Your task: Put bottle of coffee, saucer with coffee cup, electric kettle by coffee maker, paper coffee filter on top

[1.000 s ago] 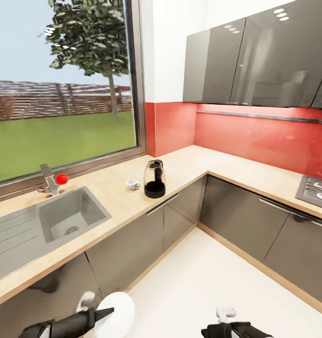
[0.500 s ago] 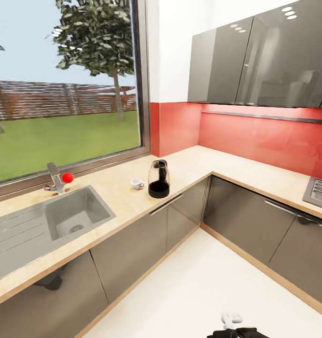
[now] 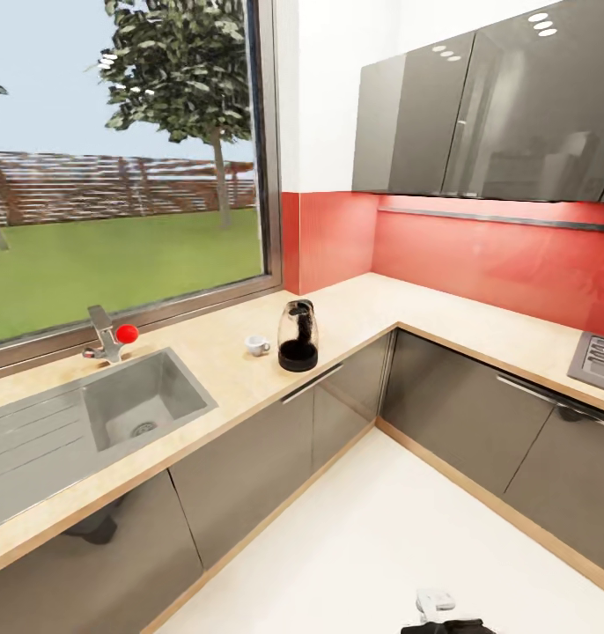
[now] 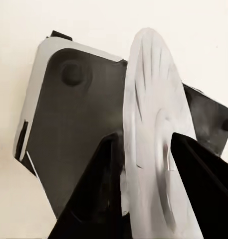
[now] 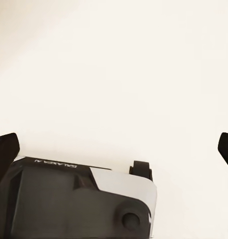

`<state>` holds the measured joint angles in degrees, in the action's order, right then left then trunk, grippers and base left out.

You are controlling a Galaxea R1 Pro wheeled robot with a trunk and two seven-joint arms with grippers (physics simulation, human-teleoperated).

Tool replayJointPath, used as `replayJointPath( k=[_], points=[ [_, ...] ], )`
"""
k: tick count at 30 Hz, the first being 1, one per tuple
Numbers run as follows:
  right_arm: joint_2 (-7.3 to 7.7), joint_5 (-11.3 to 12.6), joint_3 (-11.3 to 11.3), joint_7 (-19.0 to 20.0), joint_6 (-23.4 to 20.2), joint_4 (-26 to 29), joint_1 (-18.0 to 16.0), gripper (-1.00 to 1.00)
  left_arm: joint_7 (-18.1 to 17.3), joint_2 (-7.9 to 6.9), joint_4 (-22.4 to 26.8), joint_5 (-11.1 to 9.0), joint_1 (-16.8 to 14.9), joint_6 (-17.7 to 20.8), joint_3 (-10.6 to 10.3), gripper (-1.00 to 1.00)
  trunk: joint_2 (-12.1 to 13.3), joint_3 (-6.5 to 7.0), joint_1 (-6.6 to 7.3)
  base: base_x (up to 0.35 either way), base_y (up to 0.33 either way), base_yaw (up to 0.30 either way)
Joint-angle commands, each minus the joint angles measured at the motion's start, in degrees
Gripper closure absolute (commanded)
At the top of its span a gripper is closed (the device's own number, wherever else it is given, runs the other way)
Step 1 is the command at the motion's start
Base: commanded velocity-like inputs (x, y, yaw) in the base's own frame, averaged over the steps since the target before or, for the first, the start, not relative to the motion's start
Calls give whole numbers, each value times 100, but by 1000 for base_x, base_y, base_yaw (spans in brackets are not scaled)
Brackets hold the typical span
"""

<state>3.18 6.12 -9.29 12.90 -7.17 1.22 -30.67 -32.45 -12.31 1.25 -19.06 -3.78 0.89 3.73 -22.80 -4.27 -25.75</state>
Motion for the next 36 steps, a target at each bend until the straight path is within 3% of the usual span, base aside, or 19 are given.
replayJointPath(
  k=[1,4,10,14,20,26,36],
  points=[
    [-1,62,-47,19,-33,14,21,-100,281,-1,-3,7,10,7,43,100,-12,-12,-3,0,0,0],
    [-24,64,-53,26,-31,11,61,-100,1062,12,-2,8,28,4,41,100,-12,-12,-3,0,0,57],
    [-32,65,-47,12,-30,10,140,-100,1914,21,42,8,35,-1,49,100,-12,-12,-3,0,0,224],
    [-8,70,-42,-2,-30,10,169,-100,2007,2,0,8,51,-1,51,100,-12,-12,-3,0,0,273],
    [22,73,-38,-7,-27,11,216,-100,2031,-59,13,12,333,-1,25,100,-12,-12,-3,0,0,278],
    [24,73,-40,-14,-22,11,298,-100,2032,-34,62,18,365,-1,21,100,-12,-12,-3,0,0,274],
    [-6,75,-39,-10,-6,16,444,-100,2032,6,109,285,361,-151,35,100,-12,-51,-3,0,0,257]
  ],
)
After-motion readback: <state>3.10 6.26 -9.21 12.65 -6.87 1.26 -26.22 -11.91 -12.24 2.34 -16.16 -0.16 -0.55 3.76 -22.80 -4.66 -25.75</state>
